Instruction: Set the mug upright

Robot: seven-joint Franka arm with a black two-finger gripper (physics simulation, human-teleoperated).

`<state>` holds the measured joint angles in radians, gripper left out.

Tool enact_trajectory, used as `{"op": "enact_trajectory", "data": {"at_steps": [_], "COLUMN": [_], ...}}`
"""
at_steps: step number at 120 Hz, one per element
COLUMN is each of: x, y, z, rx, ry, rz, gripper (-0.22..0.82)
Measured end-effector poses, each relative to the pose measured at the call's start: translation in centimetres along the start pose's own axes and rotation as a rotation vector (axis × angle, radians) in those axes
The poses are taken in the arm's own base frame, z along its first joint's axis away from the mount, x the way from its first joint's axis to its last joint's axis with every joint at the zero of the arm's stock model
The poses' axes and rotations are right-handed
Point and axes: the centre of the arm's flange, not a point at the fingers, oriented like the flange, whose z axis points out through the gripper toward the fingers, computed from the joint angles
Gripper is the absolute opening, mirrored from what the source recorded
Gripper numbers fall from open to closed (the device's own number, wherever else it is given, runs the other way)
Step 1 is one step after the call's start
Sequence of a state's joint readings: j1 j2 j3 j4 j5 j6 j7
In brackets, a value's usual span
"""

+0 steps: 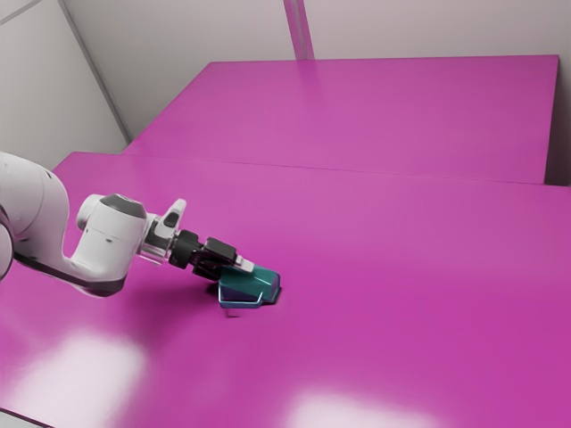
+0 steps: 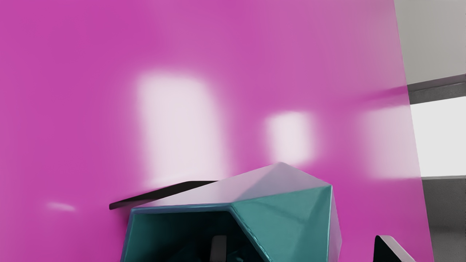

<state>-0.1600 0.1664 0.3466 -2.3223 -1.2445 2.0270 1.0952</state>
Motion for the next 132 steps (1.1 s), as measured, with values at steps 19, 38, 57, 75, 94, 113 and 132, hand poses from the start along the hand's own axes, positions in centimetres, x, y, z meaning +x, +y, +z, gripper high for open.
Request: {"op": "enact_trajectory", "data": {"at_steps": [19, 38, 57, 75, 94, 113, 132], "x": [-0.1, -0.1, 0.0, 0.1, 0.4, 0.7, 1.4], "y": [0.0, 0.0, 0.2, 0.4, 0.9, 2.2, 4.3], "z": [0.1, 0.2, 0.2, 0.2, 0.3, 0.5, 0.6], "rx": [-0.005, -0.007, -0.008, -0.012, -0.016, -0.029, -0.048], "ry": [0.002, 0.004, 0.004, 0.005, 0.005, 0.008, 0.015], "rz": [-0.001, 0.001, 0.007, 0.011, 0.023, 0.046, 0.085], "gripper": [0.26, 0.14, 0.04, -0.05, -0.11, -0.14, -0.16]}}
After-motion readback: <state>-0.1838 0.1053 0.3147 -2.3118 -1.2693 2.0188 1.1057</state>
